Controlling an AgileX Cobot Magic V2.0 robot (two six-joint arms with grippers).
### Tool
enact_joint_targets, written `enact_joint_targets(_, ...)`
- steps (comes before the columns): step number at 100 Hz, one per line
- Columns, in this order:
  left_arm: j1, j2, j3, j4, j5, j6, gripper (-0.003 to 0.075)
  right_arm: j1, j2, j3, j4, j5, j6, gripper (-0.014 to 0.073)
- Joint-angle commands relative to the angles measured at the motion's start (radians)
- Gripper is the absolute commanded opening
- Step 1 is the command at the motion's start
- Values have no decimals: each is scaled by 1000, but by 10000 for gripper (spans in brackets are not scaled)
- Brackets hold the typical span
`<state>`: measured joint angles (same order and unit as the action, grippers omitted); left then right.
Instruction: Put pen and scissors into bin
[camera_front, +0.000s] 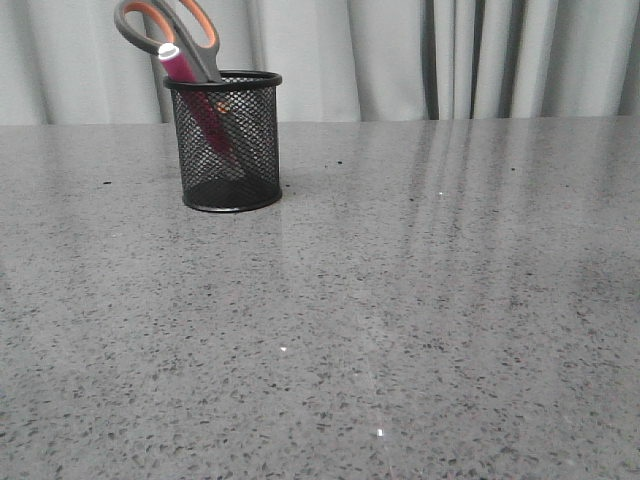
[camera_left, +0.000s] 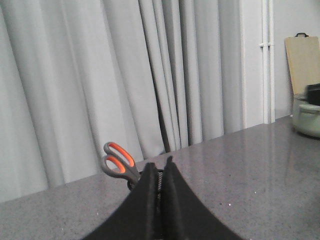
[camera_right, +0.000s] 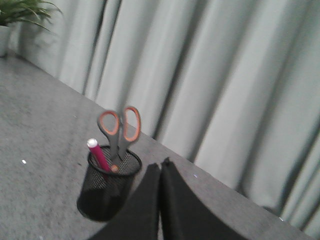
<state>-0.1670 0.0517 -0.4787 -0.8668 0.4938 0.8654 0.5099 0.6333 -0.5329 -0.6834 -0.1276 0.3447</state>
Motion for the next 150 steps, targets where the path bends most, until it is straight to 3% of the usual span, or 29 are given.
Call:
enact_joint_targets(1,-9,20,16,-41,-77,-16,-19,0,-208,74,10,106,2,-50)
enact_joint_targets(13,-9,20,42,-41,-80,-16,-19,0,-472,157,16,261,2,-50)
enact_joint_targets(27,-9,20,44,-41,-80,-16,-19,0,-595,179,27,364,2,-50)
enact_joint_targets(119,-9,20,44,-43,-80,-16,-19,0,-597,180,42,316,2,-50)
enact_joint_targets(150,31,19,63,89,-116,-12,-19,0,-597,180,42,316,2,-50)
